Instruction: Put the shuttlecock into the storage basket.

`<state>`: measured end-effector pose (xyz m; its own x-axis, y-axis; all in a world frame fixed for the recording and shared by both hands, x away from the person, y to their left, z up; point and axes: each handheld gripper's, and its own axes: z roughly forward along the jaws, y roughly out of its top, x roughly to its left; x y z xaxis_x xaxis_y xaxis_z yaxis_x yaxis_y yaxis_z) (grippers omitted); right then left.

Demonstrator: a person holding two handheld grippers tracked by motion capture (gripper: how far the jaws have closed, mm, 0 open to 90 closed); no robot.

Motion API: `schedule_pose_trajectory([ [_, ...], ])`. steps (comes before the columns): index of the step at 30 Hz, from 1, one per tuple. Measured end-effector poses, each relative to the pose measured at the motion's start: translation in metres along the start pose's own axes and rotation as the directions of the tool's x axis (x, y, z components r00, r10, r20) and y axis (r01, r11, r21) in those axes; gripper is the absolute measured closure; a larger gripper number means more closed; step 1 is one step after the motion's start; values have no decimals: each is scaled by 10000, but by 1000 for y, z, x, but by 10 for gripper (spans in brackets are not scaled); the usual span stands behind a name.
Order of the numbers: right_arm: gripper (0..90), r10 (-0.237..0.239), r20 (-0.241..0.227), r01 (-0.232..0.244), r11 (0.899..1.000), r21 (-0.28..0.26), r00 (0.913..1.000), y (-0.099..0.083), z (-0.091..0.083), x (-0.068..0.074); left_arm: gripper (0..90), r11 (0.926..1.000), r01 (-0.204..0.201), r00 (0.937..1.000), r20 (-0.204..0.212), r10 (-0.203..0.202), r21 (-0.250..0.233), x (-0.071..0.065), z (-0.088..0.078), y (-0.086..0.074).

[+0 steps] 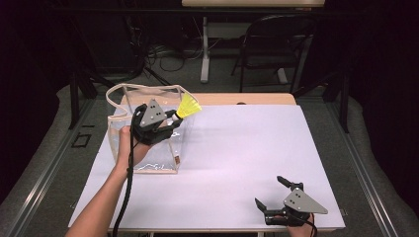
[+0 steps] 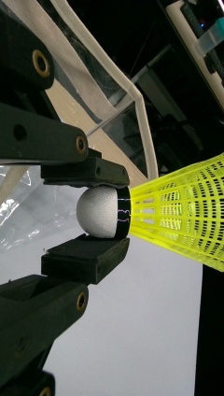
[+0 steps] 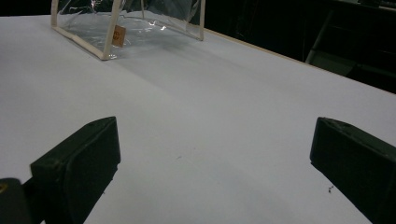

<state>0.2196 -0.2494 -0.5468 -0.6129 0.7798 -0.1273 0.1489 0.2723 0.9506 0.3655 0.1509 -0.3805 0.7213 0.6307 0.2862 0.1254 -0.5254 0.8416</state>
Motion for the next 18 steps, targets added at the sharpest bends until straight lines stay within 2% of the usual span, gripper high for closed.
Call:
schedule_pose_trajectory([
  [18,13,28,4,-28,10000,35,10000,0,0,0,646,9998,164,9990,-420,-167,-81,16,-11,-1],
])
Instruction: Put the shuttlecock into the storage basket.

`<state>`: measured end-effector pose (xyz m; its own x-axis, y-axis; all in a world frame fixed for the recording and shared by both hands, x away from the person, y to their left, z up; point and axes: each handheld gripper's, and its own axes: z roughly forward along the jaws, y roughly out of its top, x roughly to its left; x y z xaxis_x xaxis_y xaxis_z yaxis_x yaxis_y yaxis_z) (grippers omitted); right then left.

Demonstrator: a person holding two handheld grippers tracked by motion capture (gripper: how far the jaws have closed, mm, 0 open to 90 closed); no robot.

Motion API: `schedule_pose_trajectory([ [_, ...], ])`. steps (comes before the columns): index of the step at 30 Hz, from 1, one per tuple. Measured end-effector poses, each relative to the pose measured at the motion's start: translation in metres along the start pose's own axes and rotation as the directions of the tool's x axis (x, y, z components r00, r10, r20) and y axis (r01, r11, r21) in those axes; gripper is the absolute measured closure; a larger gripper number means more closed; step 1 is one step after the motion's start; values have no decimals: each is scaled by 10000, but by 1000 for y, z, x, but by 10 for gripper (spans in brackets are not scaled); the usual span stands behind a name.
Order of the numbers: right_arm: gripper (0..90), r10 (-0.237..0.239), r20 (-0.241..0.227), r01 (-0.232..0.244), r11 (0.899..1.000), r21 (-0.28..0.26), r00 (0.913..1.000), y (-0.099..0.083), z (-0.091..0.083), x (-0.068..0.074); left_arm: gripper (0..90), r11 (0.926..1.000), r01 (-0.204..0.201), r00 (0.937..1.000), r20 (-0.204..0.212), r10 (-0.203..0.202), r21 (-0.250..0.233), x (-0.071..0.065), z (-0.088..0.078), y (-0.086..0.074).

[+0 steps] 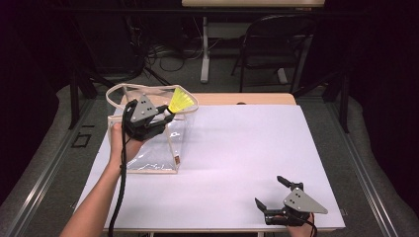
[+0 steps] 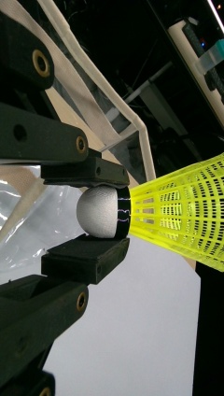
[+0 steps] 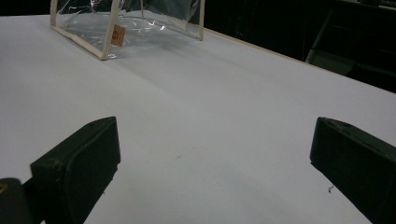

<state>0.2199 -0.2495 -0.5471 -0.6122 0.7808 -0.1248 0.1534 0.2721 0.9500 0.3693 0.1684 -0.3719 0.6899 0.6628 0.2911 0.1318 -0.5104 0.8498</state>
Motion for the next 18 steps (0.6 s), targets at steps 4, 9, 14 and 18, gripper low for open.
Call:
schedule_pose_trajectory([
  [4,13,0,3,0,10000,2,10000,0,0,0,646,10000,38,9999,-99,-39,-12,4,-2,-1],
  [9,13,8,23,-8,10000,-5,10000,0,0,0,646,9999,124,9997,-197,-124,-11,9,-4,-3],
  [14,13,15,28,-15,10000,10,10000,0,0,0,646,9997,238,9992,-309,-239,-33,15,-5,-7],
  [18,14,8,20,-8,10000,17,10000,0,0,0,646,9994,354,9986,-395,-354,-11,19,-6,-9],
])
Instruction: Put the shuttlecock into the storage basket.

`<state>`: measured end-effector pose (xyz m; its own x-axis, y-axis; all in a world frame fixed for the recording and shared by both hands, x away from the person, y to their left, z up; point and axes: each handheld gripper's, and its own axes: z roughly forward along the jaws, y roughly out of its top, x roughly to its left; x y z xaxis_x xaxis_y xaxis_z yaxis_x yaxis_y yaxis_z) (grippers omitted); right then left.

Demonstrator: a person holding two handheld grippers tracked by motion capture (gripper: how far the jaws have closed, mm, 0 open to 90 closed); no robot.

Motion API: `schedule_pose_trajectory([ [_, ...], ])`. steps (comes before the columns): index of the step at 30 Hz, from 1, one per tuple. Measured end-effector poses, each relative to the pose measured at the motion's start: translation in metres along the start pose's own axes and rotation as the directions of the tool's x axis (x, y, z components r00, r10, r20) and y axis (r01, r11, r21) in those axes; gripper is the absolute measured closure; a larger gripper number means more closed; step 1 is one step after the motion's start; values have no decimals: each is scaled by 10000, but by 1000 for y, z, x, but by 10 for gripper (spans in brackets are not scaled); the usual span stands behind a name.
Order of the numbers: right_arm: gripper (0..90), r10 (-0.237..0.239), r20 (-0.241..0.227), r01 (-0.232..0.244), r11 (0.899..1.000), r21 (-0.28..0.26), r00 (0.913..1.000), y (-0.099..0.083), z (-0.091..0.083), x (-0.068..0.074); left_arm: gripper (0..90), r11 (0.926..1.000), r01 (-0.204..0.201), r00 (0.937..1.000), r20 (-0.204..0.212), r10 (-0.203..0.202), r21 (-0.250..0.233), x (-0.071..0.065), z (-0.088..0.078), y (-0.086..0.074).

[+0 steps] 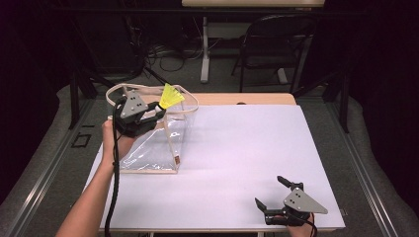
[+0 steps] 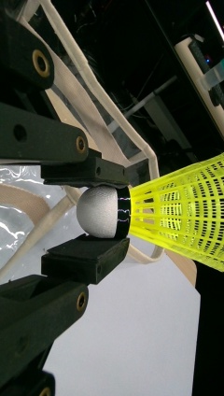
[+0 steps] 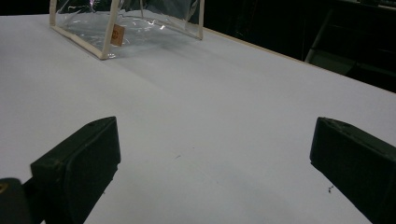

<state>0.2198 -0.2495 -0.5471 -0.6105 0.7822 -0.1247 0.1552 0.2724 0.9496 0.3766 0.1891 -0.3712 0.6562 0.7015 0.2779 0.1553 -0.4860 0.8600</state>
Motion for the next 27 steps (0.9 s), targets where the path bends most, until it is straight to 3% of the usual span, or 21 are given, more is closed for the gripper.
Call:
schedule_pose_trajectory([
  [27,14,-45,11,45,10000,4,10000,0,0,0,646,9997,199,9991,-383,-193,139,21,-3,-12],
])
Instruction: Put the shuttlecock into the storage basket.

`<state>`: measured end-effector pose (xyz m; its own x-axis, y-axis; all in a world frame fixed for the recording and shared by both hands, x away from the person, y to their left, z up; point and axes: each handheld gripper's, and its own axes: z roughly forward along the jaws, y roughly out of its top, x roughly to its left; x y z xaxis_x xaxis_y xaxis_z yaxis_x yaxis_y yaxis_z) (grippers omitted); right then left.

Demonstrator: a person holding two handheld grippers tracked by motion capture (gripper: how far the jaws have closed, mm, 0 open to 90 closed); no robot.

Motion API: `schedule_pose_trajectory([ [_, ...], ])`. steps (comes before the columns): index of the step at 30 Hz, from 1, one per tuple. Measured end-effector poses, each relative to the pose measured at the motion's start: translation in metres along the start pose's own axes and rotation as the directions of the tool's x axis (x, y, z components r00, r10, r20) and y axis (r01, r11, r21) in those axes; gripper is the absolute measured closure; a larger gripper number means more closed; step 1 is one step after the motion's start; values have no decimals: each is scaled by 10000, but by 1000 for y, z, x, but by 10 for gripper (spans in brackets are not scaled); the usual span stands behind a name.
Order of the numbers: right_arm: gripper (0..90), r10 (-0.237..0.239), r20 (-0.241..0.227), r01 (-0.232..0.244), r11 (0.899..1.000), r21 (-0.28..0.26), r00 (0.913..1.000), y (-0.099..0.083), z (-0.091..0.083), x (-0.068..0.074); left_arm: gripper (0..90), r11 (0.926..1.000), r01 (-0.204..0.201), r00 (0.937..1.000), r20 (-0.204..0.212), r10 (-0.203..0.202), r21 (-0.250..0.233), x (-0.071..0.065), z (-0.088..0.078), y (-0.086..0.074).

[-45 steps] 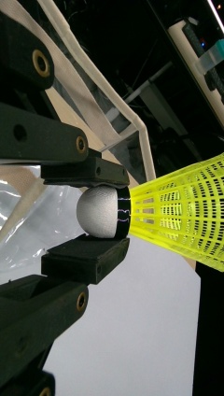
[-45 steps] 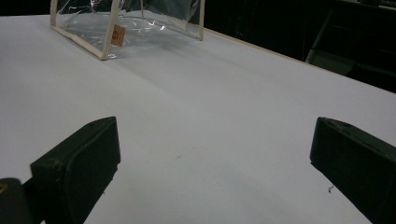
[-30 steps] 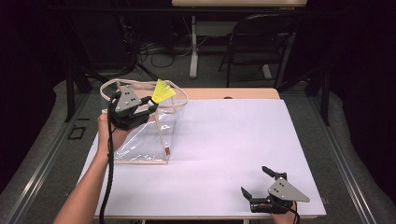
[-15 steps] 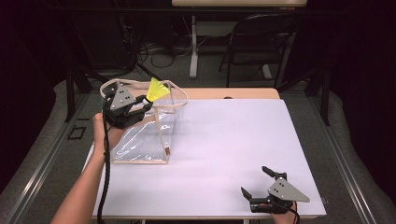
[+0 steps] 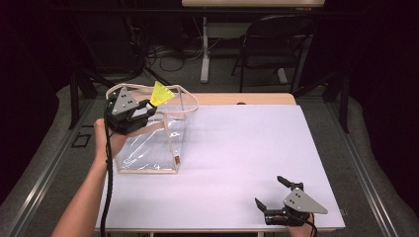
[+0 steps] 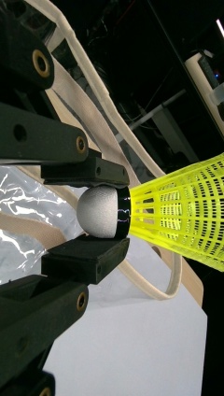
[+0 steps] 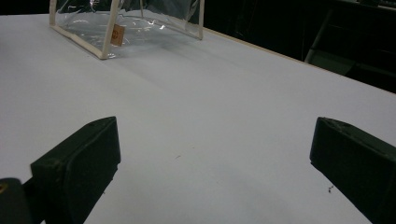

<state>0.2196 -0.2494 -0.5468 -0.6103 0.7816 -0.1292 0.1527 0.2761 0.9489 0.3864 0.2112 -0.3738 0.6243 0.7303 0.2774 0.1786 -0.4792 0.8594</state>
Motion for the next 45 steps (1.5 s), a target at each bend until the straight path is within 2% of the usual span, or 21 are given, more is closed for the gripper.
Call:
schedule_pose_trajectory([
  [31,14,-31,15,31,10000,15,10000,0,0,0,646,9995,189,9992,-345,-181,243,24,3,-5],
  [45,14,-5,1,5,10000,32,10000,0,1,1,646,9983,308,9981,-544,-282,490,33,8,-13],
])
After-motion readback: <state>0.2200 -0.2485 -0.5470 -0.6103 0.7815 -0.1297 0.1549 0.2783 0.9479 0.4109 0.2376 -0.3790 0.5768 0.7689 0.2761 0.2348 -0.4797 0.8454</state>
